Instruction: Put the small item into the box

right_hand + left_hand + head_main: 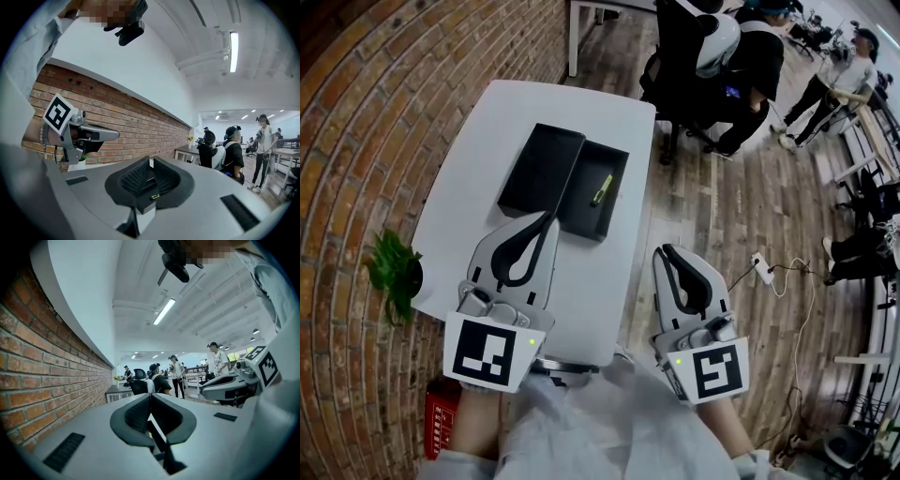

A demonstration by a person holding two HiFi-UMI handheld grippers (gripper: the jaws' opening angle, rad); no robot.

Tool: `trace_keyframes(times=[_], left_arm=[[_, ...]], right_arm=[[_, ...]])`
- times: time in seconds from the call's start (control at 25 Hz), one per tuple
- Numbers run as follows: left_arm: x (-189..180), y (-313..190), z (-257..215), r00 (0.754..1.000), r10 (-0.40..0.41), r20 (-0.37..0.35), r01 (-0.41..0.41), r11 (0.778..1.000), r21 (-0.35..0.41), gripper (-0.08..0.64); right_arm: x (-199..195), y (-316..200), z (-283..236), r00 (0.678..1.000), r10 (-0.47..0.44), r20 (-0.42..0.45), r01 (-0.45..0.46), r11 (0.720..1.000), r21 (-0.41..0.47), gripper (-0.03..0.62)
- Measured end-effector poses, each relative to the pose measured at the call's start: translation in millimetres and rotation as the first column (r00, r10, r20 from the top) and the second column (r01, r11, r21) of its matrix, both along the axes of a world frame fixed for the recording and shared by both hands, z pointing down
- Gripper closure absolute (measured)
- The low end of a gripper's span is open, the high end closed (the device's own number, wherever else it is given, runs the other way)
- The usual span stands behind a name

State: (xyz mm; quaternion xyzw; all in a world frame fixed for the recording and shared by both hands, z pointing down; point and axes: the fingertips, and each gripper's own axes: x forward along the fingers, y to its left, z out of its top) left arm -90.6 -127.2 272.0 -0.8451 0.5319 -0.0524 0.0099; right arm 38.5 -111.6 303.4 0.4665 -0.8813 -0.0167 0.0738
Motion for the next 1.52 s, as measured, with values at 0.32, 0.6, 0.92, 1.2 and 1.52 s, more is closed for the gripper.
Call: trace_keyframes(times=[0.32,0.6,0.92,1.2,1.52], left_arm=[[-1,-3,2,1.000,0.003,0.007,-0.003,1.000,-0.009,0.538],[-2,-5,8,1.000,0.004,0.011,-0.004,1.000,-0.015,0.538],[-3,-5,11,1.000,0.005,0.011,-0.005,1.000,-0.026,0.538],[-4,-7,12,1.000,-0.003,0.014,0.004,0.999,-0.032,0.539],[-5,-6,14,1.000,-0.006,0.013,0.006,0.999,-0.036,0.538]], right_arm=[[-1,-4,0,1.000,0.004,-0.009,-0.004,1.000,-0.005,0.537],[-4,-6,4,1.000,-0.007,-0.018,0.007,1.000,-0.006,0.537],[-5,-8,6,1.000,-0.010,-0.020,0.009,1.000,-0.008,0.537],[-3,-10,3,1.000,0.000,-0.002,0.000,1.000,-0.001,0.537],[-5,-10,5,1.000,0.000,0.003,0.000,1.000,-0.006,0.537]])
